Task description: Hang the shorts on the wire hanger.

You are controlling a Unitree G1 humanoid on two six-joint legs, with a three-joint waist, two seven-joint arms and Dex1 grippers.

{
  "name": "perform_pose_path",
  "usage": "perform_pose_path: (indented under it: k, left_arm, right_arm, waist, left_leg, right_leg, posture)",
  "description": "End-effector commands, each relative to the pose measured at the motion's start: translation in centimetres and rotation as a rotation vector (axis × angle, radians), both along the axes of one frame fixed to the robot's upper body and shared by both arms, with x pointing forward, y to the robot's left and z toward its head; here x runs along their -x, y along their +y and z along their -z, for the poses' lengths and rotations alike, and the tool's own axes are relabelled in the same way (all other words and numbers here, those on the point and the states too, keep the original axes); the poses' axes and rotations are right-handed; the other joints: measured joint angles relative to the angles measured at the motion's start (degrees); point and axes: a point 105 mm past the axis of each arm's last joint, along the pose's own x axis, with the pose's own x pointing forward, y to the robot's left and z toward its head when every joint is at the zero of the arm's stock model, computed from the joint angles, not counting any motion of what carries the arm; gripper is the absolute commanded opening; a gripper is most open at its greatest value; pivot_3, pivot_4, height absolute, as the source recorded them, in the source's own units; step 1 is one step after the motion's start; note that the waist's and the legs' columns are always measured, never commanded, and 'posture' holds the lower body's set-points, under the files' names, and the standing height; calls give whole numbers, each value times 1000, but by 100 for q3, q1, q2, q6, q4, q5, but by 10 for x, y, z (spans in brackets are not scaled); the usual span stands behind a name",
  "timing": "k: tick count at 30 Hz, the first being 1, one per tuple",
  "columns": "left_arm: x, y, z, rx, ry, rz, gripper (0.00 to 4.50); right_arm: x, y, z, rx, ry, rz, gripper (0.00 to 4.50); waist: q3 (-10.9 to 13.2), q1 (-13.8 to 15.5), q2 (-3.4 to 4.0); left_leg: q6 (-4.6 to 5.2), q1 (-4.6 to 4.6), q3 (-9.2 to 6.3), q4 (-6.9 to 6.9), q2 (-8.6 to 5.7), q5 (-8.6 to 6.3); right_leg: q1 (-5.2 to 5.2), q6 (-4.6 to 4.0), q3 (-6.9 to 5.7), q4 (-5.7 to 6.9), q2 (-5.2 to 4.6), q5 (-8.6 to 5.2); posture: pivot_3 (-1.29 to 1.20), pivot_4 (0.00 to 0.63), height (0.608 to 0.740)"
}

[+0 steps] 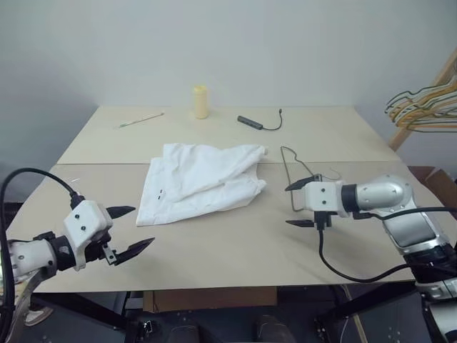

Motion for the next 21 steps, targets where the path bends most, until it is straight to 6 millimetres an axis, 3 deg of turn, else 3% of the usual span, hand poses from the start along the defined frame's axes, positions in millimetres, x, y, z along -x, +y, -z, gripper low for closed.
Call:
perform_pose_path:
  k: [1,13,21]
  left_arm:
    - [-2,0,-11,-5,-53,-15,4500]
    - [-3,0,1,-100,-49,-4,4500]
    - [3,-2,25,-176,20,33,4500]
  right_arm:
    - [-2,5,-14,-11,-60,-25,4484]
    - [-9,9,-12,-19,-80,-4,4484]
    - [-34,15,-2,89,-146,6,4484]
  waist:
    - [0,0,0]
    - [0,-9,0]
    - [0,-60,2]
  left_leg:
    - [0,0,0,0,0,0]
    - [0,0,0,0,0,0]
    - [0,1,2,0,0,0]
  right_leg:
    - [0,0,0,0,0,0]
    - [-1,-1,0,0,0,0]
    - [-2,-2,1,1,1,1]
  posture:
    - [82,0,740]
    - [69,0,740]
    - [33,0,740]
